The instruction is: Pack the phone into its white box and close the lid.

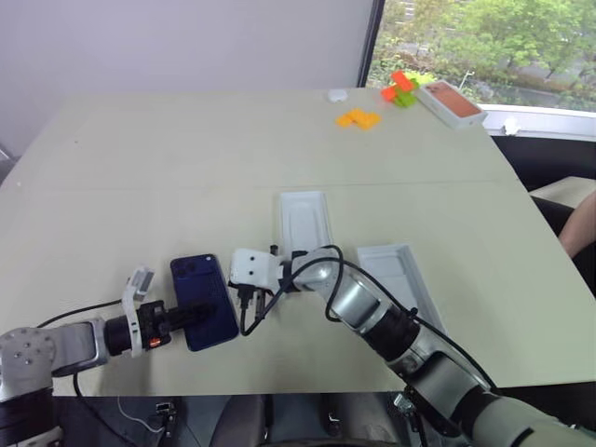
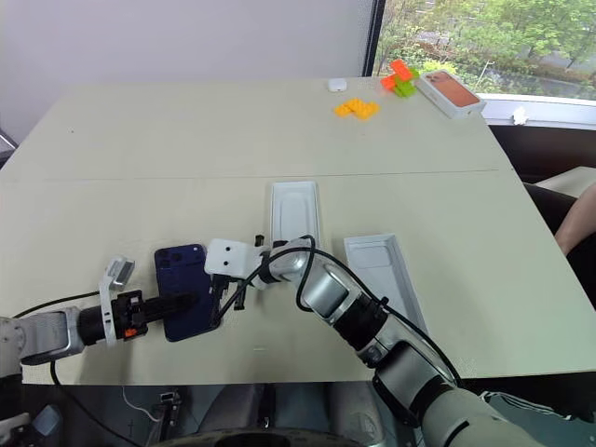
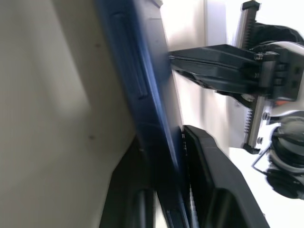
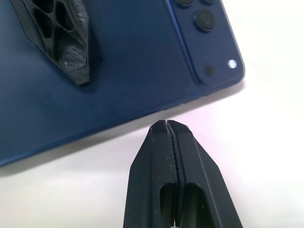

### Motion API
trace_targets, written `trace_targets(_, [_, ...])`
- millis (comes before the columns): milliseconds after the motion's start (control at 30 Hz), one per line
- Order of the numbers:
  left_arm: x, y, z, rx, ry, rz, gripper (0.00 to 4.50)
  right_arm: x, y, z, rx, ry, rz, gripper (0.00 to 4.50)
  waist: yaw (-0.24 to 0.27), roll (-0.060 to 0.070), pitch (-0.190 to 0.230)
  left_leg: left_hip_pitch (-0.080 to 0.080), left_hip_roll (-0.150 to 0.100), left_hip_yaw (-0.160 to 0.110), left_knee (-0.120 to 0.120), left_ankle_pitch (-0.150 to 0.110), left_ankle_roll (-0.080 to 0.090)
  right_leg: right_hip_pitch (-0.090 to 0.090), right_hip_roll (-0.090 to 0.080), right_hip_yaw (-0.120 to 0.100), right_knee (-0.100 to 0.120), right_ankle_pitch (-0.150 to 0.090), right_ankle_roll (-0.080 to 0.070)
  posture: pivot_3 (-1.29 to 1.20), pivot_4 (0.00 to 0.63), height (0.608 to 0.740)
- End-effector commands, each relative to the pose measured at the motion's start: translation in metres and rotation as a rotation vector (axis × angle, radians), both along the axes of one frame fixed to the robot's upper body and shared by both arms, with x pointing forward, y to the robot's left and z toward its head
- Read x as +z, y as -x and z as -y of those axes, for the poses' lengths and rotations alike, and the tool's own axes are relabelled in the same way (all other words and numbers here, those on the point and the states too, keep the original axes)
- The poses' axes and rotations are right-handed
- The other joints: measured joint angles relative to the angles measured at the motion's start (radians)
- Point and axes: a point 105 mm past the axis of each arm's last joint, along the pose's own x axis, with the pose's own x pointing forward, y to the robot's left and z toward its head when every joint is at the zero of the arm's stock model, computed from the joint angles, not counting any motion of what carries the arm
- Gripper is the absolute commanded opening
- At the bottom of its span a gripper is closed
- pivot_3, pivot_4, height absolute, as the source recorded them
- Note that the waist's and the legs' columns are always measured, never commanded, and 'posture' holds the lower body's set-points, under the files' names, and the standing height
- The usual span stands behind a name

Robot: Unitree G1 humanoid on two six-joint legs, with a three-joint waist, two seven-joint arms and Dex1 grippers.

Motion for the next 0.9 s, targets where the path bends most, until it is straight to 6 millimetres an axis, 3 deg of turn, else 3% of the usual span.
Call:
trace_targets(33, [-0.006,0.003,-0.003,0.002,-0.036,-0.031,1.21,0.020,0.001,-0.001,0.013,-0.054,0.038,0.00,-0.001,0.000,0.000,0.000,0.000,0.000,0.000,0.000,0.000,0.000,0.000,0.000,0.000,0.000,0.000,0.00,0.150,0.740])
trace_targets(133, [-0.005,0.003,-0.001,0.004,-0.014,-0.026,1.21,0.026,-0.001,0.003,0.002,-0.058,0.066,0.00,-0.002,0.000,0.000,0.000,0.000,0.000,0.000,0.000,0.000,0.000,0.000,0.000,0.001,0.000,0.000,0.00,0.150,0.740])
trace_targets(167, [-0.005,0.003,-0.001,0.008,-0.010,-0.024,0.65,0.029,-0.002,0.005,-0.006,-0.062,0.076,0.00,-0.002,0.000,0.000,0.000,0.000,0.000,0.000,0.000,0.000,0.000,0.000,0.000,0.001,0.000,0.000,0.00,0.150,0.740])
trace_targets(233, [-0.006,0.003,-0.002,0.018,-0.006,-0.022,0.01,0.041,-0.004,0.012,-0.023,-0.080,0.107,0.00,-0.001,0.000,0.000,0.001,0.000,0.000,0.000,0.000,0.000,0.000,0.000,0.000,0.001,0.000,0.000,0.00,0.150,0.740])
trace_targets(367, [0.000,0.000,-0.002,0.037,0.003,0.020,0.01,0.068,-0.005,0.029,-0.053,-0.123,0.166,0.00,0.003,0.000,0.000,0.000,0.000,-0.001,0.000,-0.001,0.001,0.000,0.000,0.000,0.001,0.000,0.000,0.00,0.150,0.740])
trace_targets(533, [0.034,-0.018,0.002,0.056,0.054,0.184,0.01,0.104,0.007,0.064,-0.073,-0.188,0.180,0.00,0.008,-0.003,0.002,-0.001,0.001,-0.001,0.000,-0.001,0.002,-0.001,0.000,-0.001,0.001,0.000,0.000,0.00,0.150,0.740])
trace_targets(700, [0.080,-0.048,0.050,-0.075,0.092,0.367,0.01,0.107,0.013,0.118,-0.152,-0.147,0.165,0.00,0.036,-0.009,0.004,-0.002,-0.001,-0.005,0.001,-0.001,0.002,0.002,0.000,-0.003,-0.001,0.000,0.000,0.00,0.150,0.740])
trace_targets(900, [0.098,-0.089,0.127,-0.232,0.115,0.327,0.01,0.106,0.012,0.155,-0.250,-0.137,0.130,0.00,0.030,-0.010,0.005,-0.002,-0.002,-0.003,0.000,0.001,-0.002,0.002,0.000,-0.003,-0.002,0.000,0.000,0.00,0.150,0.740])
